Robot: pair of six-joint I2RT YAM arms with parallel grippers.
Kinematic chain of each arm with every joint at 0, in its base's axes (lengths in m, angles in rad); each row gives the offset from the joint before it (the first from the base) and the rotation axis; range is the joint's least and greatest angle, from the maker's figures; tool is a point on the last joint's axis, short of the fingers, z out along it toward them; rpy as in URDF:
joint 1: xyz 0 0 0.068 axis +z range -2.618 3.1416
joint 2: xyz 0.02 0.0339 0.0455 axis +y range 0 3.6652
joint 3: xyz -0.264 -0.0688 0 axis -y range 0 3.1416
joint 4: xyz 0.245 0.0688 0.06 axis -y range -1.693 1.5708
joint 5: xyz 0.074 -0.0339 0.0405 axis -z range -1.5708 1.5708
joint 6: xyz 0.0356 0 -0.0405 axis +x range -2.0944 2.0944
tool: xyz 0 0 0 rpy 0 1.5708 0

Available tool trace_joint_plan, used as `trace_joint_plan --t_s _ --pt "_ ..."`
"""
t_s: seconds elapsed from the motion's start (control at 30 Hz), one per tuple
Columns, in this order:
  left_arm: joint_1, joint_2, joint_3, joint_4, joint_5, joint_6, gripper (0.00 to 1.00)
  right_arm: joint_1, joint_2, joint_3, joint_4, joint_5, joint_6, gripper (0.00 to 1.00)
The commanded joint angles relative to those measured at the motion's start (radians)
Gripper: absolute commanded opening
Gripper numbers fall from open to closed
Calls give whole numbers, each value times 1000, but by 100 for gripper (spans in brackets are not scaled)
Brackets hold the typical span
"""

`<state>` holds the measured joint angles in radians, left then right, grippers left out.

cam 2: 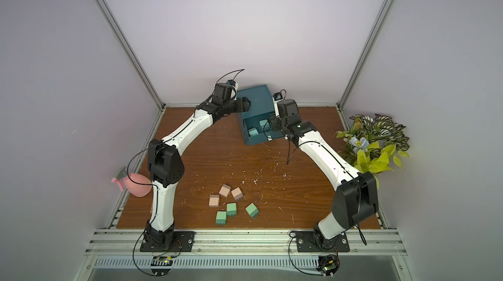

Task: Place the plugs into the drawer by color
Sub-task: Close the drawer in the storage box.

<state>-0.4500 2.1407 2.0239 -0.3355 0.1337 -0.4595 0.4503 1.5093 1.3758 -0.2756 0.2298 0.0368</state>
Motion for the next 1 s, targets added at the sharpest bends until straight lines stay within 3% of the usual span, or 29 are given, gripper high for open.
trace_joint_plan --t_s 0.0,0.23,0.4,0.63,0.97 --pt "0 1 -24 -23 -4 0 77 8 -160 -112 107 -49 39 55" --pt "0 1 -33 -23 10 -11 73 107 -393 -491 328 -23 83 58" --pt "1 0 -39 -23 18 -13 72 203 -430 -646 490 71 77 64" --pt "0 -4 -50 -23 12 -8 72 205 -335 -674 645 66 93 67" --pt "0 -1 -56 -23 21 -9 72 206 -249 -635 701 57 89 68"
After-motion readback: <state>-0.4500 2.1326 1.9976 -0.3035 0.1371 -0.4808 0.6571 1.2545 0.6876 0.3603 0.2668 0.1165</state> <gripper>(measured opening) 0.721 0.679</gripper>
